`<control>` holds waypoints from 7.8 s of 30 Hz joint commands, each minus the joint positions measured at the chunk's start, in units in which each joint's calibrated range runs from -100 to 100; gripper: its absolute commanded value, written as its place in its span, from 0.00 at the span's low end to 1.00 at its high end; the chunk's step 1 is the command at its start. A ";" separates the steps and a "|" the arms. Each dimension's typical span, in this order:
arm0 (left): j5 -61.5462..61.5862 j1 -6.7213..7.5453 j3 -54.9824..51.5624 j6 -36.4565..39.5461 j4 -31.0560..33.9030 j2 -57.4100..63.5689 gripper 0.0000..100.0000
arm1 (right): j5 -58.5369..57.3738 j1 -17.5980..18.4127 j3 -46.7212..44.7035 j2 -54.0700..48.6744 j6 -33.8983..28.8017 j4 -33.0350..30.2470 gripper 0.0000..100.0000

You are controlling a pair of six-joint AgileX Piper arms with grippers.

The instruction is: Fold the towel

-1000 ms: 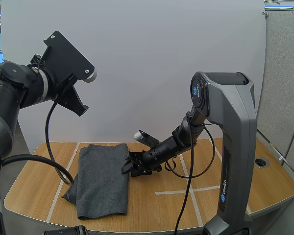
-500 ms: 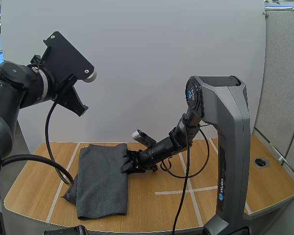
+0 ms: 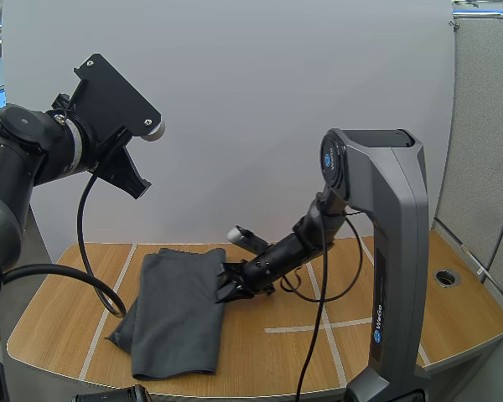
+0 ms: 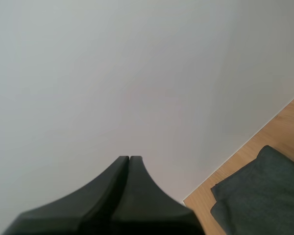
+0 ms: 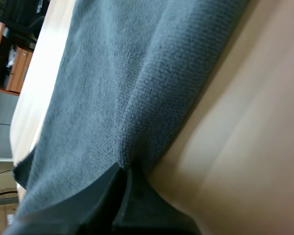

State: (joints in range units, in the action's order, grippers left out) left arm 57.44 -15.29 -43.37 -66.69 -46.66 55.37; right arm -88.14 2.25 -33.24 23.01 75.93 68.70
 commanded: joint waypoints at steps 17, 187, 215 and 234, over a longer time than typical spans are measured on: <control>-0.49 0.10 0.26 -0.51 -0.87 0.44 0.00 | -11.86 -13.48 -9.78 -6.13 7.34 -11.33 0.00; 0.49 0.02 0.26 -0.40 -1.27 4.51 0.00 | -11.86 -30.40 -12.89 -19.89 8.17 -33.38 0.00; 42.56 0.02 -3.44 8.58 5.19 -29.74 0.08 | -11.86 -30.40 -12.89 -19.89 9.22 -33.03 0.00; 42.56 0.02 -3.44 -1.00 12.11 -56.43 0.89 | -11.86 -30.40 -12.89 -19.89 9.22 -31.02 0.00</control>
State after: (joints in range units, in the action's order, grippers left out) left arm 98.79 -15.29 -46.75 -66.30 -35.23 0.68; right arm -98.81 -27.95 -45.70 3.95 84.69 36.83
